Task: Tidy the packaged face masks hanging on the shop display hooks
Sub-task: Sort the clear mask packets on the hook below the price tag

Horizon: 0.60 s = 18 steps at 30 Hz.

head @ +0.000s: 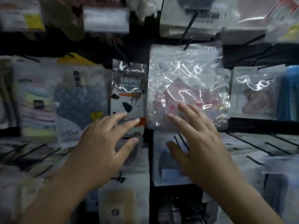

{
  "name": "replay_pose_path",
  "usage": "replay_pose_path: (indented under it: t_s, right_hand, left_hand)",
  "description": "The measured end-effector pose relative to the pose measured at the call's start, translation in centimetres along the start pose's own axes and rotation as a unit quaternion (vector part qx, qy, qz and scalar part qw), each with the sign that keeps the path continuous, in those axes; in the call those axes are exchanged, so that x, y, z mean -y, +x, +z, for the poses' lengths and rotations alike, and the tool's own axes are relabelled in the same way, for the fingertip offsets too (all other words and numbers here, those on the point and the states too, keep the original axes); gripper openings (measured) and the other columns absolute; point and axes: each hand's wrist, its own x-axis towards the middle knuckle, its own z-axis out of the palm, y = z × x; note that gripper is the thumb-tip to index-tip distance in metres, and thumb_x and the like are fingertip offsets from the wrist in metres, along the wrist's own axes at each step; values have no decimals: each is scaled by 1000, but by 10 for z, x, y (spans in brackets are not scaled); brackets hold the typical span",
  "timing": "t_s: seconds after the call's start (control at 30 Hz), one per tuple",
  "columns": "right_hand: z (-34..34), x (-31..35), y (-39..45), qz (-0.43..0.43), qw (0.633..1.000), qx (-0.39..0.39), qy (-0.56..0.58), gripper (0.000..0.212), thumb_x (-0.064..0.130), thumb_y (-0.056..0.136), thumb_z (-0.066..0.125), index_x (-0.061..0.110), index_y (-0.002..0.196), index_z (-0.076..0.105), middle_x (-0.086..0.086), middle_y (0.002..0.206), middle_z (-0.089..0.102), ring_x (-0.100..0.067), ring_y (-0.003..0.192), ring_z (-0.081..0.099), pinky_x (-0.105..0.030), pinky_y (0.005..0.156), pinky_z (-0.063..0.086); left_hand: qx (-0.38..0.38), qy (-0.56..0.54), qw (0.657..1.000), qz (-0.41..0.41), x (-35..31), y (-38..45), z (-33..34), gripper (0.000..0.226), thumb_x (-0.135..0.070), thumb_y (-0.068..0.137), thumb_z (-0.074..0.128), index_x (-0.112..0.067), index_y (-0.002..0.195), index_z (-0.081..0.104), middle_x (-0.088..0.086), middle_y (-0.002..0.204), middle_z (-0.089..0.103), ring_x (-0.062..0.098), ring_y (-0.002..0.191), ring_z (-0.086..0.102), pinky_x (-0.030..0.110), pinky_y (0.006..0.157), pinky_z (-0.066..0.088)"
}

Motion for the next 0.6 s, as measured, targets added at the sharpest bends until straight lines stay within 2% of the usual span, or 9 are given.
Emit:
replay_pose_path:
  t_s: [0.07, 0.1, 0.17, 0.23, 0.33, 0.43, 0.6]
  right_hand:
    - [16, 14, -17, 11, 999, 3, 39, 55, 48, 87, 46, 28, 138, 51, -3, 155, 37, -27, 146, 23, -48, 116, 24]
    - [23, 21, -24, 18, 998, 13, 54, 56, 50, 87, 43, 31, 139, 49, 0, 156, 35, -25, 147, 20, -48, 115, 24]
    - [34, 35, -35, 35, 996, 48, 71, 59, 58, 87, 37, 38, 142, 42, 9, 158, 27, -13, 148, 7, -41, 115, 16]
    - [42, 45, -41, 47, 995, 70, 62, 60, 62, 87, 34, 42, 143, 39, 13, 157, 27, -9, 146, 5, -34, 115, 4]
    - [47, 60, -42, 67, 993, 80, 61, 59, 62, 87, 35, 42, 142, 41, 12, 156, 30, -12, 147, 6, -24, 116, -11]
    - [48, 73, -42, 72, 991, 88, 77, 59, 62, 88, 35, 42, 143, 40, 17, 153, 32, -10, 148, 5, -26, 116, -9]
    - [53, 88, -49, 101, 982, 106, 118, 52, 57, 95, 47, 46, 144, 35, 30, 147, 29, -1, 145, 4, -24, 117, -5]
  left_hand:
    - [45, -24, 998, -35, 18, -28, 2, 42, -74, 88, 31, -68, 129, 39, -44, 136, 30, -5, 130, 34, 22, 103, 30]
    - [59, -24, 997, -45, 24, -38, 1, 39, -78, 85, 30, -73, 123, 37, -50, 130, 27, -9, 125, 32, 19, 99, 29]
    - [80, -20, 995, -63, 32, -52, 1, 37, -85, 81, 27, -76, 117, 36, -56, 123, 23, -14, 119, 29, 19, 96, 29]
    - [125, -16, 988, -90, 35, -57, -2, 34, -85, 81, 28, -77, 114, 34, -59, 118, 16, -19, 115, 20, 16, 95, 25]
    - [140, -28, 986, -91, 44, -57, -4, 42, -71, 83, 49, -65, 124, 44, -50, 114, 29, -17, 112, 27, 10, 89, 28]
    - [142, -43, 985, -85, 54, -56, -4, 39, -58, 86, 64, -55, 124, 57, -35, 110, 45, -10, 103, 47, 19, 86, 41]
    - [123, -49, 989, -70, 65, -51, -2, 21, -49, 89, 66, -43, 108, 71, -27, 98, 54, -6, 94, 52, 16, 75, 38]
